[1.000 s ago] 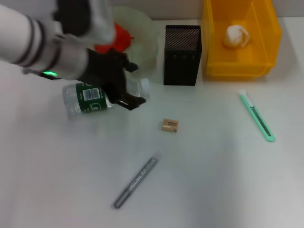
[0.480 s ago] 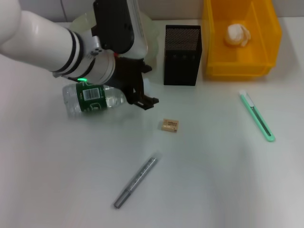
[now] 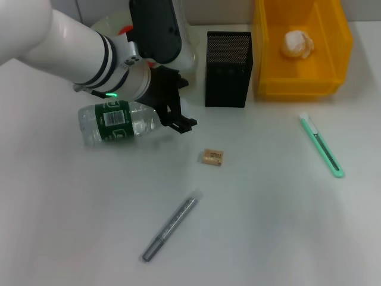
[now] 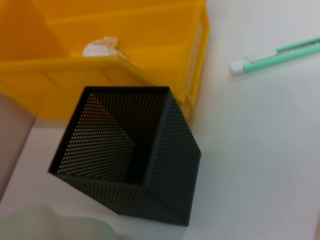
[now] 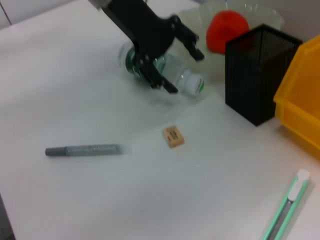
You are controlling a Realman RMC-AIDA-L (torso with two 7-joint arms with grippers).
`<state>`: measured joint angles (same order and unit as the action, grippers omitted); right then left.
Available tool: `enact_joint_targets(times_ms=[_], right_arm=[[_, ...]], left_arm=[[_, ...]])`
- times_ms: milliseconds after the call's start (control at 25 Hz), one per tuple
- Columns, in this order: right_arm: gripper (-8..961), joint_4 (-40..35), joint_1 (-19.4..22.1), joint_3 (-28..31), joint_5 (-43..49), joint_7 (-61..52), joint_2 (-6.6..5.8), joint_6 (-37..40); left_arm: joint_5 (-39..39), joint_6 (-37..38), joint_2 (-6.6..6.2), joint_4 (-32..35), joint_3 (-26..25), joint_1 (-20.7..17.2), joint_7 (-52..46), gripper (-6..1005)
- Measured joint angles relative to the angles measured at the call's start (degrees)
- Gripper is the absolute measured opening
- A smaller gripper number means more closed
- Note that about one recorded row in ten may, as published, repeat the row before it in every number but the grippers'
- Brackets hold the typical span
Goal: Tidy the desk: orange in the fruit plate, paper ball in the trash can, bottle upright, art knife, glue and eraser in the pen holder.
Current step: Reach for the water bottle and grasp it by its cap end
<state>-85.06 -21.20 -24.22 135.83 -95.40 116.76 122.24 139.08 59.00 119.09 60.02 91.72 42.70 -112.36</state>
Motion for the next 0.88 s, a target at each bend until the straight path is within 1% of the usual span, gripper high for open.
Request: enact_joint_targets(times_ms=[120,200,320,400,880], right_arm=[[819,0.50,0.58,0.16,-1.29,0.63,0.26,-0.33],[819,0.49,0.64,0.19,-1.49,0.67,0.54,-0.41],[819,0.41,0.64,0.23,-1.60,0.68,0.70,-0.41],[819,0.31,0.50,0.25,-1.70,0.69,1.08,-0.41],[819,0.33,-0.05,-0.08,-1.78,0.47,1.40,-0.38]], left_arm=[[0.11,-0.47,0.01,-1.88,0.97,1.27,-0.25,769],[0.59,-1.97,0.05,-2.58,3.34,1.66,-0.92,768],[1.10,-3.22,0.07,-3.07,4.75,1.93,-1.74,766],[2.24,-4.39,0.08,-4.44,5.88,2.71,-3.08,765],[6.15,-7.29,0.09,-7.82,7.73,4.21,-6.72,758]])
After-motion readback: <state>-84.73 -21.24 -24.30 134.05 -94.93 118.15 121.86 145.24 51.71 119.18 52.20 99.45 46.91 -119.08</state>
